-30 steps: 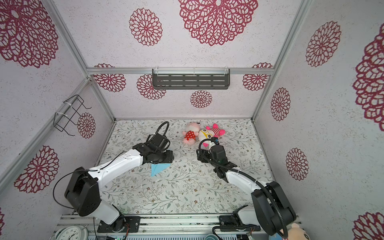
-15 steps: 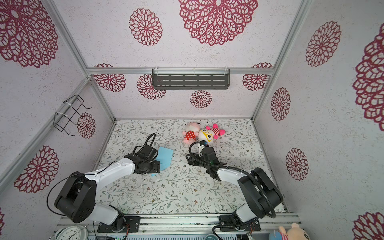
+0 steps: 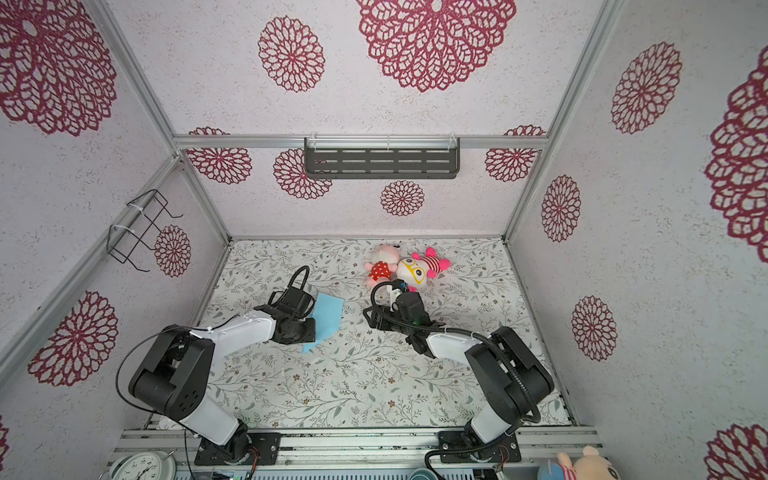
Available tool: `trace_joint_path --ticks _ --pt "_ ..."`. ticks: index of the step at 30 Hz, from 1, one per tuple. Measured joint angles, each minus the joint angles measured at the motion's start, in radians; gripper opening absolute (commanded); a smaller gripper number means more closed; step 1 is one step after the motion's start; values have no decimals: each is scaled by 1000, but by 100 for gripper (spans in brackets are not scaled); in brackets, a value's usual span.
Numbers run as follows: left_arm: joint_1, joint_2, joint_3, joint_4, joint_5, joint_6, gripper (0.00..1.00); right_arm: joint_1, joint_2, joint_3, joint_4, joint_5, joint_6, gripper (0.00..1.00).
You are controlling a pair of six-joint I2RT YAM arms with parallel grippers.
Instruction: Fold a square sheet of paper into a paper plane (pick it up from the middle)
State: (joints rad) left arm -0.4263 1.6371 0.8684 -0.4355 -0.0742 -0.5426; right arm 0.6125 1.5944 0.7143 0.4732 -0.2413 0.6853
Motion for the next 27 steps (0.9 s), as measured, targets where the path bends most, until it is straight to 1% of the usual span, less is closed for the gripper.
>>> trace_joint_path --ticks 2,15,18,22,25,27 --pt "0 2 0 15 15 6 43 0 6 6 1 -1 1 75" --pt "0 34 0 98 132 42 16 13 77 29 8 -54 26 75" --pt "0 34 0 115 161 50 12 13 78 29 21 -66 33 75" --pt "0 36 0 139 208 60 9 13 78 29 38 -82 42 75" --pt "0 37 -2 170 267 59 9 13 78 27 57 -101 46 74" --pt "0 37 -14 215 320 52 9 13 78 23 76 -116 50 72"
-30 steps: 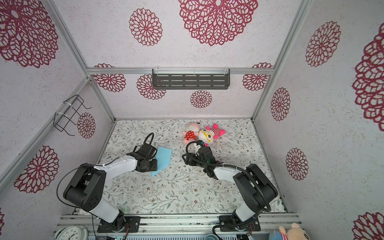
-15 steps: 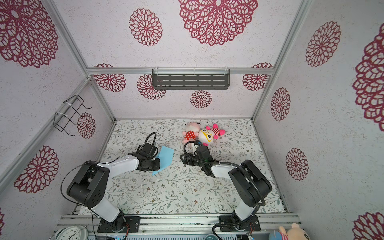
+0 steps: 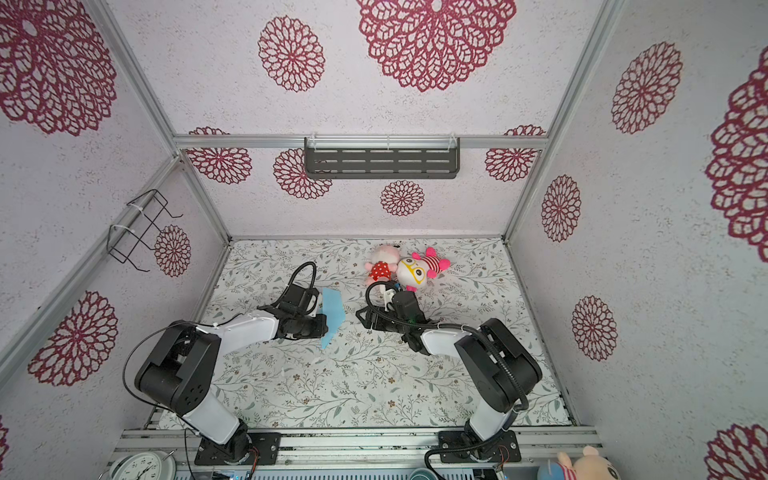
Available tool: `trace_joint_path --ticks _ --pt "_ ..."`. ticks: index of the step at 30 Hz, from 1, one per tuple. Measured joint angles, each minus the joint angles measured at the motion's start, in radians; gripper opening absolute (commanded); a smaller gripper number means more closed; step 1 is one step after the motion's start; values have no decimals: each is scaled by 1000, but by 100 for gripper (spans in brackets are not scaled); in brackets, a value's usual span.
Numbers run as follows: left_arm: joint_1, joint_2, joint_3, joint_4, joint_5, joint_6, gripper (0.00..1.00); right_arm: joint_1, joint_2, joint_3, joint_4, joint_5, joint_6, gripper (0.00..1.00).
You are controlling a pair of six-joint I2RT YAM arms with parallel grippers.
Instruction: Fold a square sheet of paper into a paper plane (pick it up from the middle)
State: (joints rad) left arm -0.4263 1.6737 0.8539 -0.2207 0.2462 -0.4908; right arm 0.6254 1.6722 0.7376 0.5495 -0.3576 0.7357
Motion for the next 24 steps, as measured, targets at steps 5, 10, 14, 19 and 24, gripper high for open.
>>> trace_joint_path --ticks 5,10,14,19,24 --pt "-1 6 -50 108 115 -46 9 0 11 -13 43 -53 16 51" --pt "-14 54 -66 206 190 -95 9 0 71 -11 86 -105 37 34" --pt "-41 89 -66 254 214 -116 10 3 135 -5 108 -142 57 26" --pt "-53 108 -66 269 217 -126 12 8 207 46 111 -171 71 17" --pt "-53 109 -66 268 212 -127 15 10 265 101 109 -180 70 15"
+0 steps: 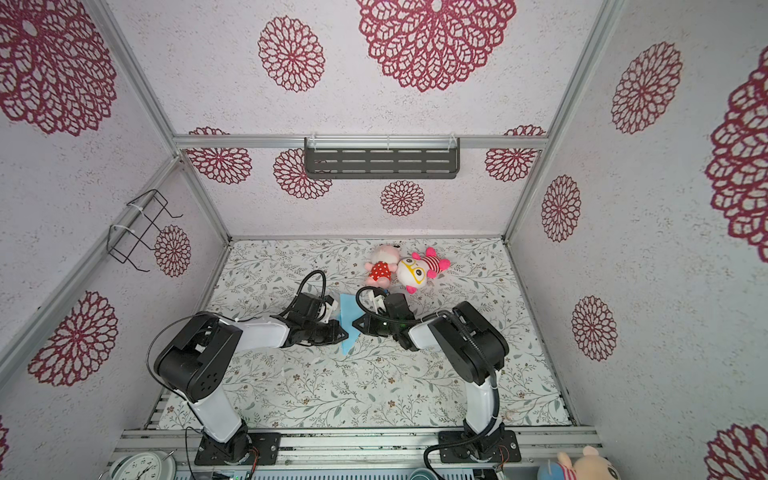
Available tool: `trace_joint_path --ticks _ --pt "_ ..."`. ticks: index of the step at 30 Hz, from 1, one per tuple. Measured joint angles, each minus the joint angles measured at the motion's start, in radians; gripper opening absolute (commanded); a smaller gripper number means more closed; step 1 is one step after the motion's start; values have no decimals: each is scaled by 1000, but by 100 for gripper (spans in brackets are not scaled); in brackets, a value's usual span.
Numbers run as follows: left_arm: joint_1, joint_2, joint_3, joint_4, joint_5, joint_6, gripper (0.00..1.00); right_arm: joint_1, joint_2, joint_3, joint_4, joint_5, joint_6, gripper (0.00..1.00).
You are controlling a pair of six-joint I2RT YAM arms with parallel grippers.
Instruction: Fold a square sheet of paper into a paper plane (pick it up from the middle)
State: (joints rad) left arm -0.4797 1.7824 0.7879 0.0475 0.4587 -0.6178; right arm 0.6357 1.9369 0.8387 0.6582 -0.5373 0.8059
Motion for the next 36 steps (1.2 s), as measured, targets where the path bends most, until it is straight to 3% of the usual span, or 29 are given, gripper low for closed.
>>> trace_joint_path --ticks 13,36 --pt "-4 -37 4 -21 -45 -30 28 3 34 10 -53 10 1 15" --pt "-18 -60 18 -76 -164 -45 24 5 39 10 -34 -10 27 21"
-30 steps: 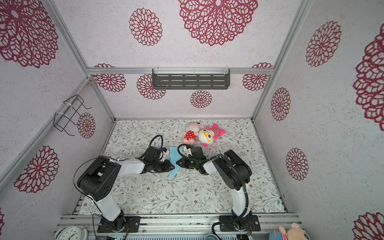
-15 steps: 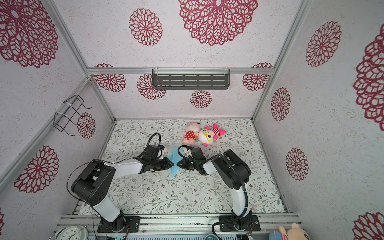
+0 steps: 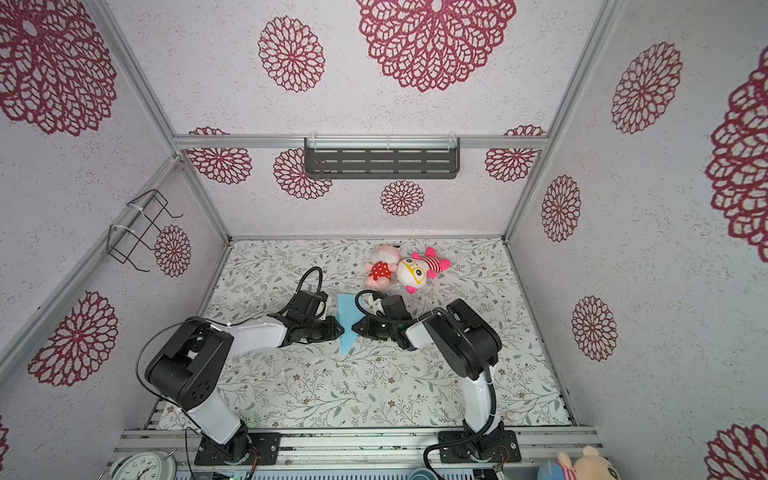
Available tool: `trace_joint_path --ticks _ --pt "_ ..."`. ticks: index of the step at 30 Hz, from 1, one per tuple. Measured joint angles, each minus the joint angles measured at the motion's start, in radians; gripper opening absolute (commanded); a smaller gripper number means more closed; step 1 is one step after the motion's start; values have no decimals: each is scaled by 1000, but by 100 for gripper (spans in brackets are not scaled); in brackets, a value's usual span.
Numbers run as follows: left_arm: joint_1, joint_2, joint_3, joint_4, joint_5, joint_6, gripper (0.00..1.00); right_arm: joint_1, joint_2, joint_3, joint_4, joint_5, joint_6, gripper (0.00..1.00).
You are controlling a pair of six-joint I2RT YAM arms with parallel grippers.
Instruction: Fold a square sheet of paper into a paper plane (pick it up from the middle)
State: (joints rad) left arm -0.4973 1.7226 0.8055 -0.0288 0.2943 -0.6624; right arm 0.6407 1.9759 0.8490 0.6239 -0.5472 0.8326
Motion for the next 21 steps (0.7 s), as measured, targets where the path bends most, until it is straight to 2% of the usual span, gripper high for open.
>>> trace_joint_path --ticks 6,13,21 --pt "0 12 11 -19 -22 6 18 0 0 0 10 -11 0 22" --pt "-3 36 44 -66 -54 26 13 -8 -48 -28 12 21 0 35" --pt "-11 48 69 -97 -84 46 11 -33 -66 -29 -44 92 20 42"
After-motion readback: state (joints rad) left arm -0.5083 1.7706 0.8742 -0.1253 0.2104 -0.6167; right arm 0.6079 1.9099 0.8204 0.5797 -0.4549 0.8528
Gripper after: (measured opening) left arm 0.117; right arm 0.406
